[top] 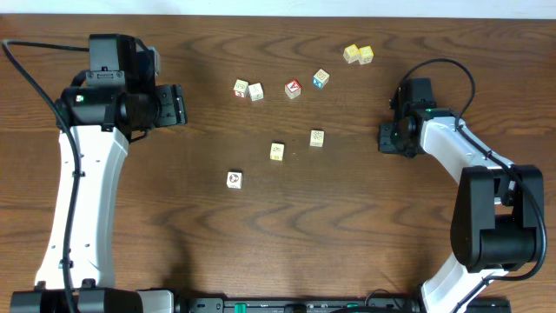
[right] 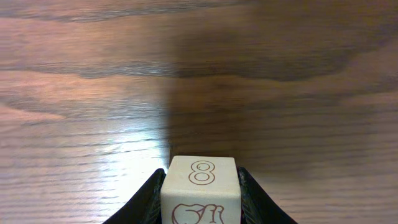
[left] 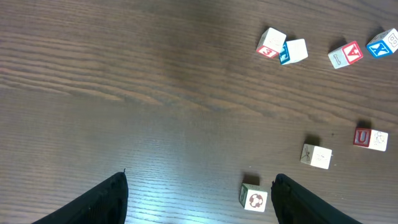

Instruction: Lift 4 blocks

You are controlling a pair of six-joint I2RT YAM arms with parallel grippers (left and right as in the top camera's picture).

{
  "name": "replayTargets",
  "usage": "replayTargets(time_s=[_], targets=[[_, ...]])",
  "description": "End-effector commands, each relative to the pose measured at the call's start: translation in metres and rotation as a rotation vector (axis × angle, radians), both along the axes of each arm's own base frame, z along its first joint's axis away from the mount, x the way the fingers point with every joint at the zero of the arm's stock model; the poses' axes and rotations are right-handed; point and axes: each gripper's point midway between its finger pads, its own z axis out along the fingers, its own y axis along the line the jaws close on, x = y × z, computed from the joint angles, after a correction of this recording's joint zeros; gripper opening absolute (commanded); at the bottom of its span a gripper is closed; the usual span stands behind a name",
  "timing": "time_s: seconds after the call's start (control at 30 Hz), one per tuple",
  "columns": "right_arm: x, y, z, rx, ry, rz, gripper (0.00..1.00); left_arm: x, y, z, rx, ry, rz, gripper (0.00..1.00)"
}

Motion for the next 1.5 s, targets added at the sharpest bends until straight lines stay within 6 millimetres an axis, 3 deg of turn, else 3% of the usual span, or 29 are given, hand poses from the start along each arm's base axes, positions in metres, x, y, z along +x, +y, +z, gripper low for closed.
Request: replayTargets(time_s=[0.0,0.3,0.73,0.97,1.47], targets=[[0.001,0.02,-0.001,0.103,-0.005,0.065,0.25,0.002,0.003,0.005,0.009,-0.015,0.006,0.74],[0.004,0.034,0.001,0.156,-0.019,0.064,0.25,0.002,0.003,0.005,0.009,-0.015,0.006,0.75],[0.003,0.053,-0.004,0.094,-0.021,-0.033,0.24,0.002,0.003,0.005,0.009,-0.015,0.006,0.74],[0.0,0.058,-0.014,0.076,-0.001,-0.017,0.26,0.002,0.003,0.005,0.009,-0.015,0.006,0.74],[0.002,0.066,-0.011,0.071,-0.01,0.024,0.36,0.002,0.003,0.005,0.009,-0.015,0.006,0.75]])
